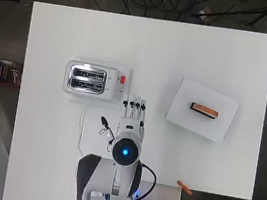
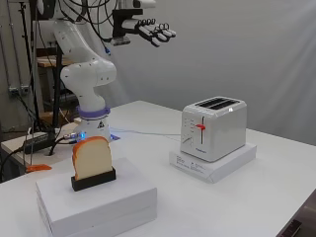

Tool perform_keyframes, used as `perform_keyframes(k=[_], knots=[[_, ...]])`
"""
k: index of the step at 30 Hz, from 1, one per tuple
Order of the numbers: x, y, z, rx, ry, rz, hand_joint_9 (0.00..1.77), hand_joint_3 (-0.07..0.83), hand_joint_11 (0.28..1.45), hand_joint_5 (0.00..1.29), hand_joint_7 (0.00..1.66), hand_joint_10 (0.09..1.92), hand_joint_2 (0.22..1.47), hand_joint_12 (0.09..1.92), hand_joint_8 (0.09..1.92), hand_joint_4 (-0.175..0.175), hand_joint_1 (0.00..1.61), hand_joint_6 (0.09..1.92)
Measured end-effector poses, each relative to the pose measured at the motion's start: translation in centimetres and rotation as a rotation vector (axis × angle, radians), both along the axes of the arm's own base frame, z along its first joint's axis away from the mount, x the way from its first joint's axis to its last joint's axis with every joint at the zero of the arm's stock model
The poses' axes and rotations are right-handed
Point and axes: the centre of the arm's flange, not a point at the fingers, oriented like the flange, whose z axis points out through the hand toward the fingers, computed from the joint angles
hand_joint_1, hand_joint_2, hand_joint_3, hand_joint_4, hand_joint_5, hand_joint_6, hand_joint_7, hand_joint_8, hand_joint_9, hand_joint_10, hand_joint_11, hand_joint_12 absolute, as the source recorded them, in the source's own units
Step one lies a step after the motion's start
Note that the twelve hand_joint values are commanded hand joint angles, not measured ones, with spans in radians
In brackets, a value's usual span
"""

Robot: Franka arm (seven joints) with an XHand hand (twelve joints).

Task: Teleoperate dual arm-hand system to toast a bread

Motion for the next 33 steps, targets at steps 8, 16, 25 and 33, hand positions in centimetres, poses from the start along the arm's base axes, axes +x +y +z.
perform_keyframes(k=[8, 16, 25, 33], knots=[[1.8, -2.1, 0.8, 0.013, 0.067, -0.070, 0.48, 0.004, 0.48, 0.08, 0.30, 0.09, 1.07, 0.09, 0.09, -0.048, 0.05, 0.09], [5.2, -7.5, 0.2, -0.027, 0.218, -0.113, 0.49, -0.002, 0.47, 0.21, 0.35, 0.09, 1.08, 0.09, 0.09, -0.017, 0.01, 0.09], [9.3, -19.1, -4.9, 0.072, 0.341, -0.169, 0.42, -0.020, 0.40, 0.22, 0.34, 0.09, 0.94, 0.09, 0.09, 0.024, 0.17, 0.09], [9.3, -22.3, -7.6, -0.034, 0.463, -0.197, 0.45, -0.017, 0.44, 0.20, 0.34, 0.09, 0.85, 0.09, 0.09, -0.010, 0.25, 0.09]])
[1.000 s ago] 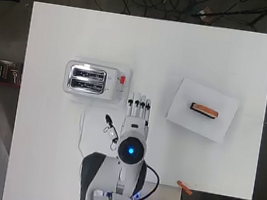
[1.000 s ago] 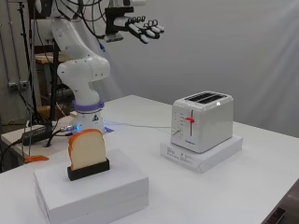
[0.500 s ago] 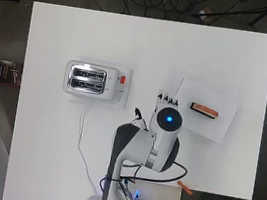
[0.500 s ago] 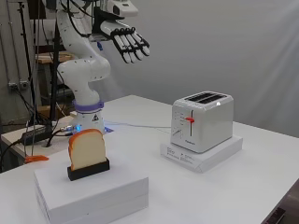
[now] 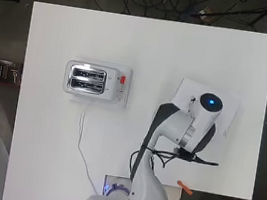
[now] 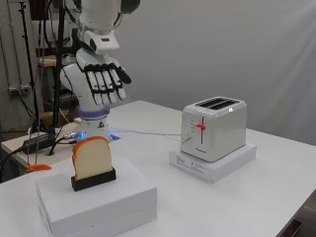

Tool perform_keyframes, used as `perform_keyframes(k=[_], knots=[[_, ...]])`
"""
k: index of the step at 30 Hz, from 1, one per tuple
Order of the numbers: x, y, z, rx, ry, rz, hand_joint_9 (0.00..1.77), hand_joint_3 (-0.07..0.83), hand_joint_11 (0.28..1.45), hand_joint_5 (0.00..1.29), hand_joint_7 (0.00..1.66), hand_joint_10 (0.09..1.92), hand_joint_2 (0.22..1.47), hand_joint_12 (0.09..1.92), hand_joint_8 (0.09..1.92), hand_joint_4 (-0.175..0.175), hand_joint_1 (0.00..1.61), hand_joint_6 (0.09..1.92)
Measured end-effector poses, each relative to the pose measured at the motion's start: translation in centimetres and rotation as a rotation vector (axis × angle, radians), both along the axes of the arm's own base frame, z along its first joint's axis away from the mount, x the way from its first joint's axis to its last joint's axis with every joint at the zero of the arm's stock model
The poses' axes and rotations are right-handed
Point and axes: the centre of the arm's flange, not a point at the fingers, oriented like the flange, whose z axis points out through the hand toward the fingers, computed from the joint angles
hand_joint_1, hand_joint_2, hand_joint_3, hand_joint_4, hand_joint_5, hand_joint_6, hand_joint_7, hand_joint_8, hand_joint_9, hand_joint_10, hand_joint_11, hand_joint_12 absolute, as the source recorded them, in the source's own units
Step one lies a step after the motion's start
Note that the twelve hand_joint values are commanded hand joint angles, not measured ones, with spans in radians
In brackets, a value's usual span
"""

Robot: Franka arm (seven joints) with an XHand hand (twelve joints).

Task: Teleoperate dual arm-hand system to toast a bread

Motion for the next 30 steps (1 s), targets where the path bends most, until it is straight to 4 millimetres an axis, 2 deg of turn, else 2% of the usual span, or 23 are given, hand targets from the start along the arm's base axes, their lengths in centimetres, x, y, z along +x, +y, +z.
perform_keyframes(k=[5, 7, 11, 15, 18, 21, 26, 28, 30], knots=[[0.9, 0.1, -1.4, -0.168, 0.132, 0.009, 0.49, -0.009, 0.46, 0.25, 0.36, 0.09, 0.85, 0.09, 0.09, -0.026, 0.27, 0.09], [1.5, 0.1, -1.9, -0.199, 0.144, 0.016, 0.53, 0.005, 0.48, 0.29, 0.41, 0.09, 0.90, 0.09, 0.09, -0.030, 0.35, 0.09], [1.6, 0.4, -2.9, -0.226, 0.066, 0.051, 0.53, 0.011, 0.48, 0.29, 0.40, 0.09, 0.94, 0.09, 0.09, -0.034, 0.43, 0.09], [1.4, 0.7, -5.0, -0.215, 0.016, 0.074, 0.50, 0.007, 0.46, 0.27, 0.37, 0.09, 0.94, 0.09, 0.09, -0.030, 0.44, 0.09], [1.9, 0.4, -4.7, -0.212, 0.013, 0.058, 0.45, 0.005, 0.45, 0.23, 0.32, 0.09, 0.94, 0.09, 0.09, -0.032, 0.48, 0.09], [2.6, -0.7, -4.1, -0.202, -0.012, 0.032, 0.42, 0.003, 0.44, 0.20, 0.30, 0.09, 0.94, 0.09, 0.09, -0.039, 0.51, 0.09], [2.3, -3.7, -9.4, -0.108, 0.050, -0.015, 0.39, 0.000, 0.42, 0.16, 0.27, 0.09, 0.94, 0.09, 0.09, -0.042, 0.56, 0.09], [1.5, -5.3, -10.4, -0.099, 0.064, -0.055, 0.38, -0.002, 0.41, 0.15, 0.26, 0.09, 0.93, 0.09, 0.09, -0.039, 0.58, 0.09], [0.5, -6.7, -10.3, -0.104, 0.062, -0.094, 0.37, -0.003, 0.41, 0.14, 0.25, 0.09, 0.93, 0.09, 0.09, -0.038, 0.60, 0.09]])
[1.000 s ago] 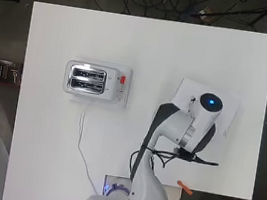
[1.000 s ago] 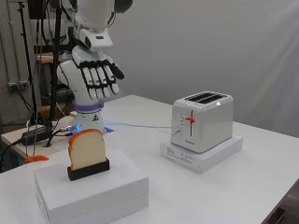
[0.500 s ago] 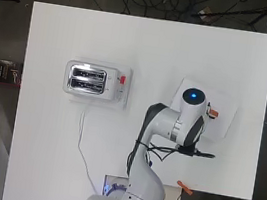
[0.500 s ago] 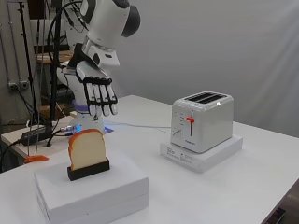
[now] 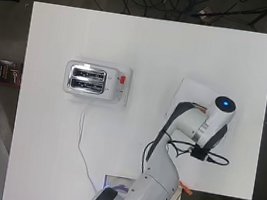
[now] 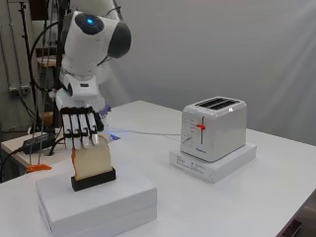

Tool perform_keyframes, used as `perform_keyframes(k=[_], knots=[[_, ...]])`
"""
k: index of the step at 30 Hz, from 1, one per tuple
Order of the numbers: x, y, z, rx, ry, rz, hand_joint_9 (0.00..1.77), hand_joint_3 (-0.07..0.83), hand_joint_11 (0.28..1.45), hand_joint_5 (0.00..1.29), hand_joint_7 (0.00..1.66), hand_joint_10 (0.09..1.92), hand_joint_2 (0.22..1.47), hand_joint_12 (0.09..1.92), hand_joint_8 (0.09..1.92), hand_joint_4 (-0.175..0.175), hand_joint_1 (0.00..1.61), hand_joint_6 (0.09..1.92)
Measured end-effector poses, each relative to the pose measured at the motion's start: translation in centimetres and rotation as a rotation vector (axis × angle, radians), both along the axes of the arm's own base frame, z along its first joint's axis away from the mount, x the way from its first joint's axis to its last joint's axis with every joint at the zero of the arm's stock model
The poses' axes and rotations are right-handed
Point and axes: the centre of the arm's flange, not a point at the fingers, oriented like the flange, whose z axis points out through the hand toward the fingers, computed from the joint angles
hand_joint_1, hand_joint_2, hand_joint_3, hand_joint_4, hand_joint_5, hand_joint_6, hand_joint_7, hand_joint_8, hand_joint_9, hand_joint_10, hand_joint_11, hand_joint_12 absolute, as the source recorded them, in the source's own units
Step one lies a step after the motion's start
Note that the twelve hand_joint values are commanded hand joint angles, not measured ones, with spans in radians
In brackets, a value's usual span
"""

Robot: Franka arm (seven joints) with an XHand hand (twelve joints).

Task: Teleoperate dual arm-hand system to toast a bread

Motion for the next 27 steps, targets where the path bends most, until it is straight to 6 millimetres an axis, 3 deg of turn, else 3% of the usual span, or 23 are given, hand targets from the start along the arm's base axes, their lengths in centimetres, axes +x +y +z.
perform_keyframes(k=[7, 10, 14, 19, 21, 23, 27], knots=[[-5.4, -5.8, 2.7, -0.041, -0.051, -0.167, 0.32, 0.001, 0.40, 0.08, 0.19, 0.09, 0.94, 0.09, 0.09, -0.042, 0.61, 0.09], [-7.0, -7.3, 3.0, -0.041, -0.063, -0.215, 0.30, -0.001, 0.40, 0.07, 0.17, 0.09, 0.93, 0.09, 0.09, -0.035, 0.61, 0.09], [-6.1, -6.5, 2.5, -0.031, -0.063, -0.201, 0.29, -0.006, 0.40, 0.07, 0.16, 0.09, 0.92, 0.09, 0.09, -0.021, 0.61, 0.09], [-1.4, -1.7, 1.8, -0.018, -0.070, -0.075, 0.29, -0.014, 0.40, 0.08, 0.16, 0.09, 0.89, 0.09, 0.09, -0.007, 0.57, 0.09], [-0.6, -0.6, 1.8, -0.017, -0.076, -0.048, 0.29, -0.015, 0.41, 0.09, 0.16, 0.09, 0.88, 0.09, 0.09, -0.003, 0.54, 0.09], [-1.1, -1.2, 2.2, -0.021, -0.084, -0.066, 0.29, -0.017, 0.42, 0.09, 0.16, 0.09, 0.87, 0.09, 0.09, 0.015, 0.52, 0.09], [-3.9, -4.6, 2.9, -0.035, -0.086, -0.160, 0.32, -0.008, 0.43, 0.17, 0.19, 0.09, 0.86, 0.09, 0.09, 0.039, 0.50, 0.09]])
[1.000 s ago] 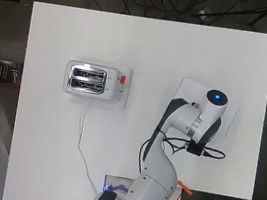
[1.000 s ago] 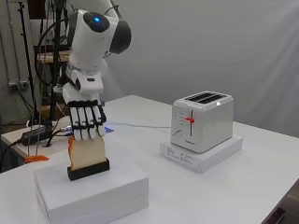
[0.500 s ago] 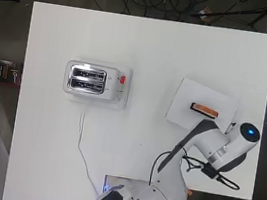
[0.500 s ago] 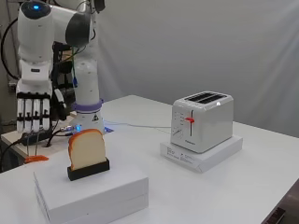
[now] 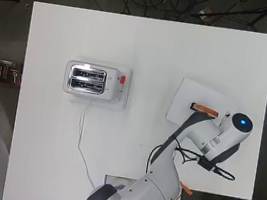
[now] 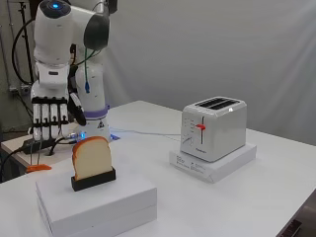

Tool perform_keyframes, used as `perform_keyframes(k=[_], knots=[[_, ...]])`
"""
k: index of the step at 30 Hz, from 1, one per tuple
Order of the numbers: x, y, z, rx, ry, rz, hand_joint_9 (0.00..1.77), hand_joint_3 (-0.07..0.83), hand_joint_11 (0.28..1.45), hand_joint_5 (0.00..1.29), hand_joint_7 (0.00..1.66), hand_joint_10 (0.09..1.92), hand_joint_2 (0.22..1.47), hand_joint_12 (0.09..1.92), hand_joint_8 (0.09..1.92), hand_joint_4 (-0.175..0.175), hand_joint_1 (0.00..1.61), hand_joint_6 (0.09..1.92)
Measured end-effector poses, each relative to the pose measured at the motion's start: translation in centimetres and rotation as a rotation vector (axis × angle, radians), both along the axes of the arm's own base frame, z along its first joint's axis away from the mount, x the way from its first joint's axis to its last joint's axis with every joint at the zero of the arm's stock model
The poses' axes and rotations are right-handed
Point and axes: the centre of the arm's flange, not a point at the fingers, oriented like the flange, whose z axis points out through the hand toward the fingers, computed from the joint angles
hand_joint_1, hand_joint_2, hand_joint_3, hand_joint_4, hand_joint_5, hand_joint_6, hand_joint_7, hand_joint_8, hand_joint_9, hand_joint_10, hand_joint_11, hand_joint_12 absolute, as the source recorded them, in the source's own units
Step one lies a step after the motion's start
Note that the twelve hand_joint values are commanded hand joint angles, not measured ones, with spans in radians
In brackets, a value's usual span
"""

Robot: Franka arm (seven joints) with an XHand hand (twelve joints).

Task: Teleoperate dual arm-hand system to toast a bread

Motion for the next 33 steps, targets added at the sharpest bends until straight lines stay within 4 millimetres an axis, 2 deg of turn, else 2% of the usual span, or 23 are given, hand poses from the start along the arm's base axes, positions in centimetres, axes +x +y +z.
perform_keyframes(k=[2, 7, 11, 13, 14, 15, 16, 17, 19, 21, 23, 26, 28, 30, 33], knots=[[0.1, -0.1, -0.1, -0.006, 0.018, 0.001, 0.33, -0.003, 0.44, 0.18, 0.22, 0.09, 0.86, 0.09, 0.09, 0.031, 0.50, 0.09], [3.6, 3.2, -2.3, 0.011, 0.086, 0.096, 0.35, 0.002, 0.44, 0.18, 0.23, 0.09, 0.87, 0.09, 0.09, 0.023, 0.50, 0.09], [5.1, 4.7, -3.9, 0.040, 0.120, 0.135, 0.37, 0.006, 0.44, 0.19, 0.25, 0.09, 0.88, 0.09, 0.09, 0.020, 0.50, 0.09], [5.0, 4.7, -4.1, 0.048, 0.126, 0.132, 0.57, 0.008, 0.51, 0.32, 0.44, 0.09, 0.95, 0.09, 0.09, 0.027, 0.50, 0.09], [4.9, 4.6, -4.2, 0.052, 0.128, 0.137, 0.72, 0.009, 0.57, 0.44, 0.58, 0.09, 1.01, 0.09, 0.09, 0.041, 0.54, 0.09], [4.7, 4.5, -4.4, 0.054, 0.132, 0.148, 0.98, 0.009, 0.70, 0.58, 0.79, 0.09, 1.07, 0.09, 0.33, -0.022, 0.80, 0.45], [4.6, 4.2, -4.5, 0.055, 0.132, 0.156, 1.20, 0.007, 0.75, 0.65, 0.91, 0.17, 1.12, 0.32, 0.65, -0.087, 1.00, 0.80], [4.5, 3.9, -4.6, 0.059, 0.126, 0.157, 1.32, 0.004, 0.73, 0.67, 0.97, 0.21, 1.15, 0.55, 0.85, -0.130, 1.11, 1.02], [4.2, 2.8, -4.7, 0.061, 0.095, 0.149, 1.40, 0.001, 0.68, 0.66, 1.01, 0.21, 1.18, 0.79, 1.01, -0.165, 1.20, 1.24], [4.0, 2.1, -4.6, 0.055, 0.075, 0.145, 1.42, 0.001, 0.65, 0.64, 1.01, 0.17, 1.20, 0.84, 1.07, -0.174, 1.22, 1.31], [4.3, 2.4, -4.3, 0.050, 0.069, 0.158, 1.42, 0.000, 0.64, 0.62, 1.00, 0.13, 1.21, 0.80, 1.10, -0.175, 1.22, 1.35], [4.9, 3.4, -3.3, 0.036, 0.042, 0.185, 1.42, 0.000, 0.65, 0.61, 0.99, 0.09, 1.21, 0.74, 1.09, -0.175, 1.22, 1.37], [5.3, 4.6, -1.3, 0.047, -0.014, 0.205, 1.40, 0.000, 0.65, 0.61, 1.00, 0.09, 1.21, 0.70, 1.06, -0.175, 1.21, 1.41], [6.0, 6.2, 1.4, 0.059, -0.065, 0.227, 1.39, -0.001, 0.66, 0.62, 1.00, 0.09, 1.21, 0.68, 1.04, -0.169, 1.21, 1.42], [8.2, 10.2, 6.6, 0.056, -0.144, 0.317, 1.40, -0.001, 0.66, 0.64, 0.99, 0.09, 1.21, 0.67, 1.05, -0.145, 1.21, 1.40]])
